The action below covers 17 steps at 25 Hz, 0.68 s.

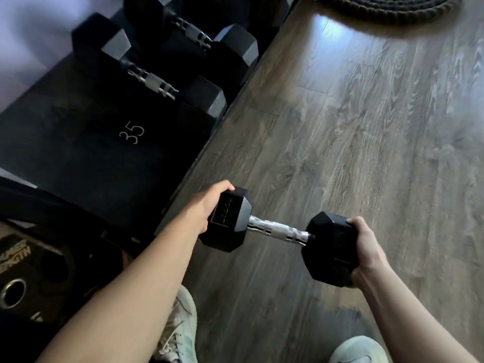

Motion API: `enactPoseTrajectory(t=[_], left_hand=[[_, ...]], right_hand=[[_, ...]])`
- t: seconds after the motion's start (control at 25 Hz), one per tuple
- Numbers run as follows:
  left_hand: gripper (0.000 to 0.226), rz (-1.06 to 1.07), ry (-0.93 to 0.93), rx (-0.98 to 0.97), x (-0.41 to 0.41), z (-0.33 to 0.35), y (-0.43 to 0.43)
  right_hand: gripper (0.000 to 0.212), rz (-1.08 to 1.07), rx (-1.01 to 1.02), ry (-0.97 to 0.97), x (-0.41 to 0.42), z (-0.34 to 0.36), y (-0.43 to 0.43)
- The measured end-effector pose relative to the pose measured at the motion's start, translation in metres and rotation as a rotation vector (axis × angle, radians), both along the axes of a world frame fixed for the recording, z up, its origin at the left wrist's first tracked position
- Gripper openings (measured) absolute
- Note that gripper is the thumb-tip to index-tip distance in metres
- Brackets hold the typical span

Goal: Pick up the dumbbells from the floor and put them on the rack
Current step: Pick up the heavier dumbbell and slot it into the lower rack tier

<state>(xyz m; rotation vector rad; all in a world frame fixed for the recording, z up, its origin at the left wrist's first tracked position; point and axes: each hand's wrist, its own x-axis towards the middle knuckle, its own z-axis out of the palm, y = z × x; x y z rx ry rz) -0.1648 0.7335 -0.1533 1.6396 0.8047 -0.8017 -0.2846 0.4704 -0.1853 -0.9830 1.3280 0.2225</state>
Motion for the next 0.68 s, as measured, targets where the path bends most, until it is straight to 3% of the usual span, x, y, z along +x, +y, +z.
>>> enactPoseTrajectory(t=[0.24, 0.52, 0.6, 0.68], left_hand=[[0.050, -0.086, -0.174, 0.100, 0.044, 0.092, 0.033], [0.041, -0.006, -0.240, 0.318, 0.111, 0.170, 0.123], [0.041, 0.044, -0.249, 0.399, 0.131, 0.177, 0.153], [0.039, 0.098, -0.245, 0.453, 0.144, 0.176, 0.178]], right_hand=[[0.086, 0.013, 0.031, -0.147, 0.037, 0.066, 0.027], [0.052, -0.011, 0.112, -0.231, 0.108, 0.114, 0.131], [0.059, 0.032, 0.173, -0.214, 0.129, 0.116, 0.166], [0.082, 0.062, 0.235, -0.237, 0.145, 0.114, 0.196]])
